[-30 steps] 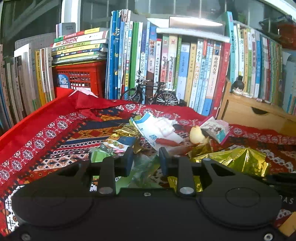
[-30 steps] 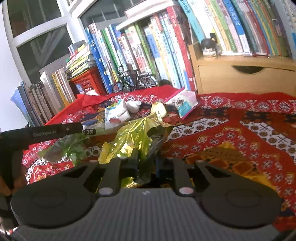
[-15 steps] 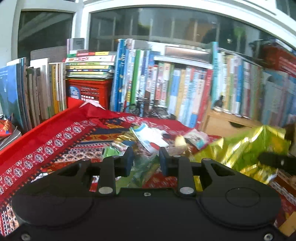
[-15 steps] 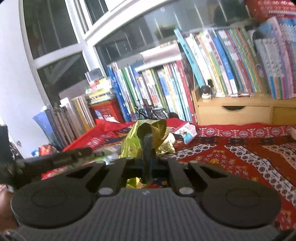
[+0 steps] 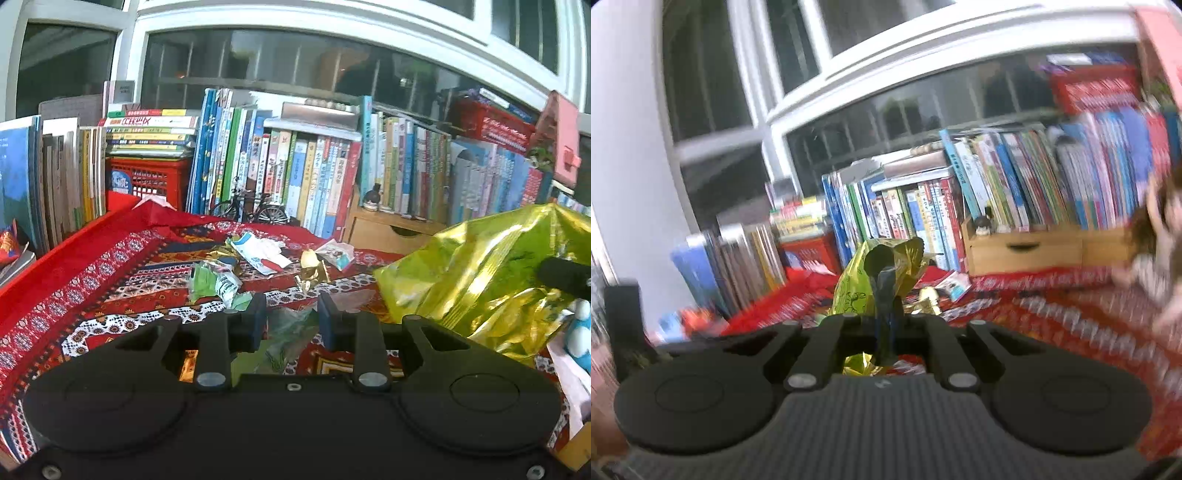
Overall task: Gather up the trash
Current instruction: 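Carry the green bag and gold foil toward the bed edge with both tools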
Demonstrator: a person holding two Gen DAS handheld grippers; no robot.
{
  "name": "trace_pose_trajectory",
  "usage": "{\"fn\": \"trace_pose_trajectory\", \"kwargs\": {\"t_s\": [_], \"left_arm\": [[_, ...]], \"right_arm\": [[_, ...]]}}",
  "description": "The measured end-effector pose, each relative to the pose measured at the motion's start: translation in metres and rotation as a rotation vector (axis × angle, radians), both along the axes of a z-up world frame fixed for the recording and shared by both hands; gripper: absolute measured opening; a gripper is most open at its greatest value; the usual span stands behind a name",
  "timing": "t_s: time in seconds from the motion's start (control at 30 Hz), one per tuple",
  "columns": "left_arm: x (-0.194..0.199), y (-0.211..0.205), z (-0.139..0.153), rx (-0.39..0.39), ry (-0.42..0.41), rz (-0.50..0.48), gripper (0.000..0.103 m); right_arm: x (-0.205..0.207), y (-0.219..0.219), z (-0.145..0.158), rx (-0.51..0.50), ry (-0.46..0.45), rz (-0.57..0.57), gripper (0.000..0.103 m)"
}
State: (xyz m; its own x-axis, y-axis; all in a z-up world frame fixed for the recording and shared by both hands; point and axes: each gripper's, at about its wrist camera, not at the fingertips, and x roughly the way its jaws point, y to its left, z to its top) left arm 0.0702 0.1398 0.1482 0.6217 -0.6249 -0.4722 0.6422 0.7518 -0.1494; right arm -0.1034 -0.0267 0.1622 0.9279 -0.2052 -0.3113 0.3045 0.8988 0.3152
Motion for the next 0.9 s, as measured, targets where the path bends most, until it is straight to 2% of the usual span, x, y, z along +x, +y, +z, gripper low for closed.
{"fn": "trace_pose_trajectory", "kwargs": {"t_s": [0.03, 0.17, 0.57, 0.9], "left_arm": [[-0.004, 0.005, 0.002, 0.001, -0.014, -0.009, 0.028], [-0.015, 0.023, 0.010, -0.012, -0.033, -0.026, 0.028], [-0.036, 0.114, 0.026, -0.042, -0.054, 0.036, 0.028], [-0.055, 0.203, 0.005, 0.035, -0.022, 0.109, 0.028]], "right_arm": [[-0.008, 0.005, 0.002, 0.015, -0.011, -0.014, 0.007], [-0.024, 0.031, 0.012, -0.028, -0.020, -0.018, 0.007], [-0.027, 0.103, 0.011, 0.005, -0.046, 0.065, 0.007], [-0.030, 0.157, -0.015, 0.044, 0.013, 0.134, 0.007]]}}
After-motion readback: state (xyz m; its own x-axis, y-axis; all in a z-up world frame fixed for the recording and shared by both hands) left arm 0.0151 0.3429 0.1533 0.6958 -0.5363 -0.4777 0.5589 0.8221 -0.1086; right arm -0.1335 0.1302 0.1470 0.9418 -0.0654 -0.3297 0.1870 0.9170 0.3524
